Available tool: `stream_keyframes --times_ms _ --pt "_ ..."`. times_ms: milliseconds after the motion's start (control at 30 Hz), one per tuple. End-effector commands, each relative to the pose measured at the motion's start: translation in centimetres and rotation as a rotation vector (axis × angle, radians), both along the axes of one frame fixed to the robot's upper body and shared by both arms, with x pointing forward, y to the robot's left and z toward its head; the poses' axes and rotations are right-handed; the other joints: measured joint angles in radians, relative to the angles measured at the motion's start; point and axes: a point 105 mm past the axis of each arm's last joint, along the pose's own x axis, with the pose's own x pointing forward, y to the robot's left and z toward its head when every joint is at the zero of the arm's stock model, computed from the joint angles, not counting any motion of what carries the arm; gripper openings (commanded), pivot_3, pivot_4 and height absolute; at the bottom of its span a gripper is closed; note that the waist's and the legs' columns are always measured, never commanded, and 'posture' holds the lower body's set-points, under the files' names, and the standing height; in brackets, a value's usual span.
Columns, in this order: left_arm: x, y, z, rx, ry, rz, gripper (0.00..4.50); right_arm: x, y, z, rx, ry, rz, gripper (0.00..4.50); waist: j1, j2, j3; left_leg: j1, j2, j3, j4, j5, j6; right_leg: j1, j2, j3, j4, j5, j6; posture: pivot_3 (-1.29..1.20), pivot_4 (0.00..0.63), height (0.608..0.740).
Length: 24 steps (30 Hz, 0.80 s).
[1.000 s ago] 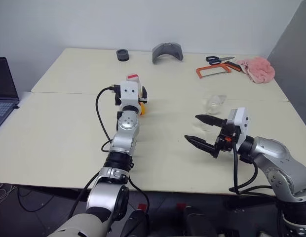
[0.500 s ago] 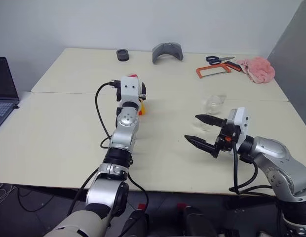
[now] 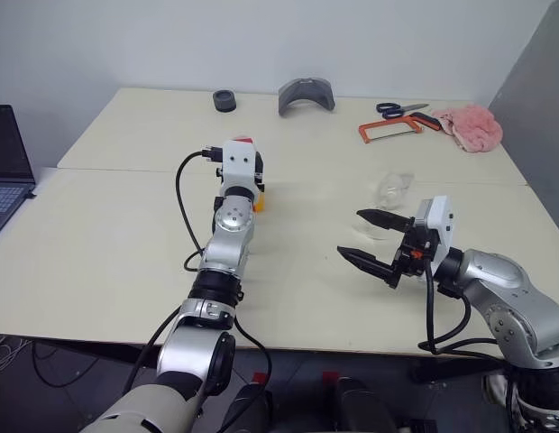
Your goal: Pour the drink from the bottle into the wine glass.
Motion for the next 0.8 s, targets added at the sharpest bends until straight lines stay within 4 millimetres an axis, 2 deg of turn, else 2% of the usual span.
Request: stream_keyframes --times_ms 33,267,433,467,600,800 --pt "-0.5 -0.9 1.1 -0.048 -0.025 -0.107 2.17 -0.1 0.2 0.9 0.003 -0.04 0.006 4.5 0.0 0.0 0.0 0.0 0.0 0.0 0.0 0.0 0.0 0.0 0.0 0.0 0.0 0.0 0.0 0.0 0.15 0.74" --pt "-1.7 -1.7 1.4 -0.056 -0.005 -0.306 2.17 -0.2 0.7 1.5 0.024 -0.05 0.014 4.5 -0.001 0.0 0.0 0.0 0.0 0.0 0.0 0.001 -0.001 0.0 0.0 0.0 0.0 0.0 0.0 0.0 0.15 0.74" --pt "-3.4 -3.0 2.4 -0.032 -0.016 -0.534 2.17 -0.2 1.0 1.9 0.045 -0.052 0.011 4.5 -0.001 0.0 0.0 0.0 0.001 0.0 0.0 0.001 -0.002 0.0 0.0 0.0 0.0 0.0 0.0 0.0 0.15 0.74" --pt "-4.1 -3.4 2.6 -0.009 -0.02 -0.607 2.17 -0.3 1.1 2.1 0.053 -0.056 0.009 4.5 -0.001 0.0 0.0 0.0 0.001 0.0 0.0 0.001 -0.002 0.0 0.0 0.0 0.0 0.0 0.0 0.0 0.15 0.74" --pt "-8.7 -6.0 2.3 0.14 -0.008 -1.053 2.17 -1.0 1.5 4.2 0.1 -0.079 0.004 4.5 -0.007 0.001 0.001 -0.001 0.001 0.0 -0.001 0.001 -0.002 -0.001 0.001 0.001 0.0 0.0 0.0 0.0 0.15 0.74" --pt "-12.0 -7.2 1.3 0.269 0.04 -1.353 2.17 -1.4 1.9 5.4 0.096 -0.068 -0.036 4.5 -0.005 0.002 0.001 -0.001 0.001 -0.001 0.0 0.0 0.0 -0.001 0.0 0.0 0.0 0.0 0.0 0.0 0.15 0.74"
